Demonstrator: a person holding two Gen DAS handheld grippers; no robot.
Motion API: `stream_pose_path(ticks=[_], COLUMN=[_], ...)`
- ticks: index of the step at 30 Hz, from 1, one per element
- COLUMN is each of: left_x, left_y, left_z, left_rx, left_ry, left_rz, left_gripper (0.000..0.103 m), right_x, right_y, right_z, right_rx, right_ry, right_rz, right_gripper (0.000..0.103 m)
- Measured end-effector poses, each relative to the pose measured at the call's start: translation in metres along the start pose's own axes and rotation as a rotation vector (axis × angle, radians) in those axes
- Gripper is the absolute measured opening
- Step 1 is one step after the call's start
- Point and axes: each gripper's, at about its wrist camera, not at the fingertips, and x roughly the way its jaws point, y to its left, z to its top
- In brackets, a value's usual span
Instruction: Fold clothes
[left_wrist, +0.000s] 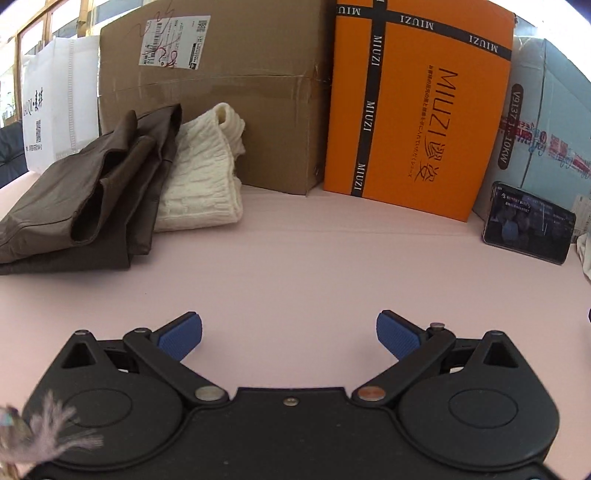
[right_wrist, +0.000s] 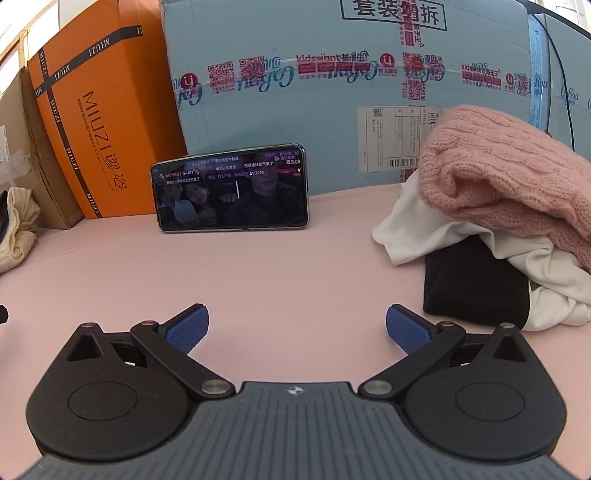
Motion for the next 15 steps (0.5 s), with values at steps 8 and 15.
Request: stream_pose_path(ticks=[8,15], left_x=[0.0066,0.0081], left_y=[-0.0045,-0.0030], left_z=[0.0009,0.0013], left_rx=[0.020,0.019], left_ry=[0.037,0.042], left_rz=[0.008,0.007], left_gripper=[0.103,0.103], right_x=[0.0052,0.0082], right_y=[0.0057,0.0092], right_z=[-0.0017,-0.0027], right_rx=[-0.034,-0.059], right_ry=[0.028,0.041], right_rz=[-0.036,-0.055], right_gripper=[0.103,0.103])
